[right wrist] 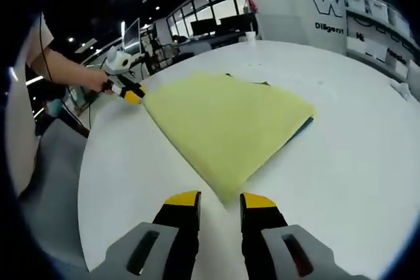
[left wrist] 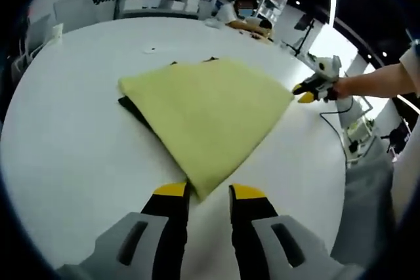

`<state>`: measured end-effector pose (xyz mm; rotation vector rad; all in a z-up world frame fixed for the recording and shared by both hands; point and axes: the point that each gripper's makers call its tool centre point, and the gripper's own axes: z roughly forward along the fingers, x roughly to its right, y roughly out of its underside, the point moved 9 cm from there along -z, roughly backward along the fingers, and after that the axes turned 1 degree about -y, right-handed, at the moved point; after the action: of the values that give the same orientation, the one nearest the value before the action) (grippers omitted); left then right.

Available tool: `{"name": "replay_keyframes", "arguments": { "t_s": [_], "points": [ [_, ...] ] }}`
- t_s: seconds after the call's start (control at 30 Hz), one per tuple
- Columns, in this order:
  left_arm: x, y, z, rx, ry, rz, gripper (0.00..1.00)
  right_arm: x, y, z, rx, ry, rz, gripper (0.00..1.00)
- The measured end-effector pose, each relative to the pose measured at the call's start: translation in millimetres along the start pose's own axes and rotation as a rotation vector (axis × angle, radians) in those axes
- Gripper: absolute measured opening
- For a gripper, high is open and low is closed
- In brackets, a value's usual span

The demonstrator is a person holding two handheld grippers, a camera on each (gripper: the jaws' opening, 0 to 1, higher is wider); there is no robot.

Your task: Fold the garment on the visible template until the final outline fits inside the template.

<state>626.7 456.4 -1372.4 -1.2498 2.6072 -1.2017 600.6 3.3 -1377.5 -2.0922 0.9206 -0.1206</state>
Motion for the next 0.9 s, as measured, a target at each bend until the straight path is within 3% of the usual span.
{"name": "replay_keyframes", "arguments": {
  "t_s": [0.3, 0.47, 0.77, 0.9],
  "points": [
    [1.0, 1.8, 5.6, -0.007, -0.010, 0.029, 0.17, -1.6, -0.3, 4.8, 0.008, -0.003, -0.016, 0.12],
    [2.1, -0.7, 4.0, 0.023, -0.008, 0.045, 0.11, -3.2, -0.8, 5.9, 0.006, -0.004, -0.029, 0.10],
    [-0.8, 0.5, 6.2, 0.006, -0.014, 0.101, 0.03, -2.1, 0.4, 10.3, -0.021, -0.008, -0.087, 0.09],
    [-1.6, -1.2, 6.0, 0.006, -0.013, 0.136, 0.02, -1.5, 0.9, 11.2, -0.035, -0.010, -0.145, 0.00]
  ]
}}
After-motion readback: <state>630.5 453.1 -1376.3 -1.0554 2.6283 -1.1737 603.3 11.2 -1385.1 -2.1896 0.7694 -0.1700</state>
